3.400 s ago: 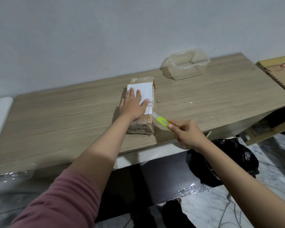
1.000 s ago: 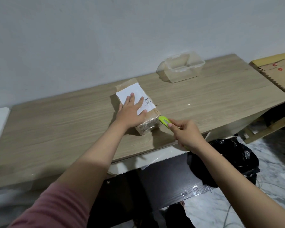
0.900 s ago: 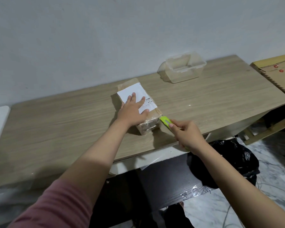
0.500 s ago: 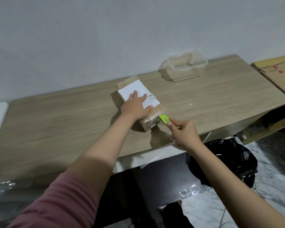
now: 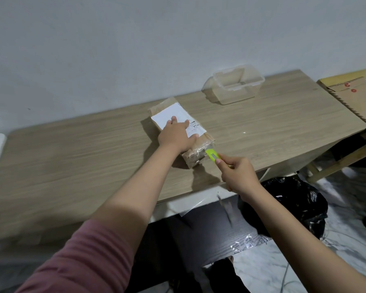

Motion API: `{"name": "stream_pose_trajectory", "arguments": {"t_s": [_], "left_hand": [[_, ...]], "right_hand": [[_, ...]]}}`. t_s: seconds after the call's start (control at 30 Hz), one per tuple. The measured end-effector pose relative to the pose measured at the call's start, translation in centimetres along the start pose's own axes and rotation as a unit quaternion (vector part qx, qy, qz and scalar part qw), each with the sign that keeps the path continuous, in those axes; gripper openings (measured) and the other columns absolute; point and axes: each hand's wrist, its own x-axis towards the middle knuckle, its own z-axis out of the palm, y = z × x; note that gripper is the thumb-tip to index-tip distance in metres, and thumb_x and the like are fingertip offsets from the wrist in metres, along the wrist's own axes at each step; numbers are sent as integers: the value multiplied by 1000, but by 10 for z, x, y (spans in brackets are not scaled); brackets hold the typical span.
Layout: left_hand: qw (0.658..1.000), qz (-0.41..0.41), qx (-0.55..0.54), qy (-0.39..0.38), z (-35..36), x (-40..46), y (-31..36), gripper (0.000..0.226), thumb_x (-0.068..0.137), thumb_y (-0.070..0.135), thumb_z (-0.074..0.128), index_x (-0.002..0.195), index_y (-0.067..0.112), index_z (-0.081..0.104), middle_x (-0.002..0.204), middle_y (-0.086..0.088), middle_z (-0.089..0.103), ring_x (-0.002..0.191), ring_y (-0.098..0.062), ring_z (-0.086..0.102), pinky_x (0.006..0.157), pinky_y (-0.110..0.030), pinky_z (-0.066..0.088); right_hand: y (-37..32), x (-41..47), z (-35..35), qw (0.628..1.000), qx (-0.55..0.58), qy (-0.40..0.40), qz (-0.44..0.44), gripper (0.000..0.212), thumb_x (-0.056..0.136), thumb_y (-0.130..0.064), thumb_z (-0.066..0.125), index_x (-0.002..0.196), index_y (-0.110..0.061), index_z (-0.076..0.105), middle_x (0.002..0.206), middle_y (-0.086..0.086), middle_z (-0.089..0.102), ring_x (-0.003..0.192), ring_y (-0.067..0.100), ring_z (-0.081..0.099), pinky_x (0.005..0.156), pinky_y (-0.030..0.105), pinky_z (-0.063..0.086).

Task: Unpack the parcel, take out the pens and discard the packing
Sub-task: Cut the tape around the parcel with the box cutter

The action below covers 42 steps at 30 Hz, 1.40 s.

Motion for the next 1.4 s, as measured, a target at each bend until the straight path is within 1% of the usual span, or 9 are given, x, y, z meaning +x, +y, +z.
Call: {"name": "stream_pose_trajectory", "arguments": {"t_s": [0.2, 0.4, 0.8, 0.9, 0.97, 1.07, 1.2, 1.3, 1.4], "left_hand": [[1000, -4, -5, 5, -2, -3, 2, 64, 89, 55, 46, 146, 30, 29, 159, -12, 10, 146, -27, 14, 108, -41, 32], [1000, -10, -8, -6, -4, -4, 5, 65, 89, 54, 47, 146, 29, 28, 159, -12, 10, 146, -28, 13, 111, -41, 28], [1000, -5, 17, -2, -6, -4, 7, 62, 88, 55, 49, 142, 25, 38, 154, -13, 25, 137, -34, 28, 104, -41, 34], [997, 25, 70, 32, -8, -1, 0, 61, 85, 62, 46, 129, 21, 52, 134, -9, 50, 122, -33, 44, 83, -37, 42], [990, 65, 97, 75, -11, 1, -11, 58, 82, 67, 45, 105, 16, 62, 109, -5, 64, 109, -30, 54, 68, -33, 38], [977, 124, 132, 112, -14, 3, -29, 55, 80, 68, 45, 80, 14, 55, 87, -7, 61, 95, -30, 57, 64, -31, 35], [969, 146, 156, 126, -4, 3, -44, 89, 71, 77, 19, 128, 19, 54, 110, -15, 50, 102, -34, 49, 83, -40, 41], [974, 166, 122, 90, 9, 1, -44, 70, 85, 65, 16, 146, 32, 29, 143, -16, 35, 133, -35, 31, 109, -52, 23], [984, 155, 70, 56, 20, 2, -41, 53, 97, 52, 20, 148, 42, 13, 160, 1, 6, 148, -24, 3, 115, -56, 5]], "right_hand": [[-2, -6, 5, 1000, -5, 9, -3, 25, 93, -24, 54, 115, -25, 68, 44, -6, 40, 31, 11, 34, 39, 22, 34], [2, -18, 13, 1000, -4, 17, -3, 25, 94, -25, 54, 114, -25, 68, 33, -11, 39, 28, 10, 34, 40, 22, 35], [4, -29, 20, 999, -27, 32, -22, 29, 94, -20, 53, 118, -20, 67, 32, -14, 44, 27, 6, 41, 34, 15, 34], [7, -26, 16, 999, -19, 24, -9, 29, 93, -21, 54, 119, -21, 67, 33, -13, 43, 28, 8, 38, 35, 18, 34], [7, -22, 13, 999, -26, 22, -8, 28, 93, -23, 54, 118, -23, 67, 33, -13, 43, 29, 8, 37, 36, 18, 35], [6, -11, 5, 999, -40, 30, -6, 28, 92, -26, 55, 117, -24, 67, 33, -15, 47, 33, 13, 43, 40, 22, 38], [4, 8, -7, 998, -48, 46, -4, 28, 92, -24, 57, 118, -20, 67, 35, -18, 51, 35, 3, 44, 38, 15, 37], [0, 22, -11, 998, -55, 42, -9, 30, 91, -26, 58, 119, -20, 67, 49, -20, 46, 38, -8, 46, 44, 9, 36], [-2, 36, -13, 999, -43, 25, -3, 32, 91, -27, 58, 121, -21, 65, 55, -22, 43, 35, -13, 43, 52, 16, 35]]}}
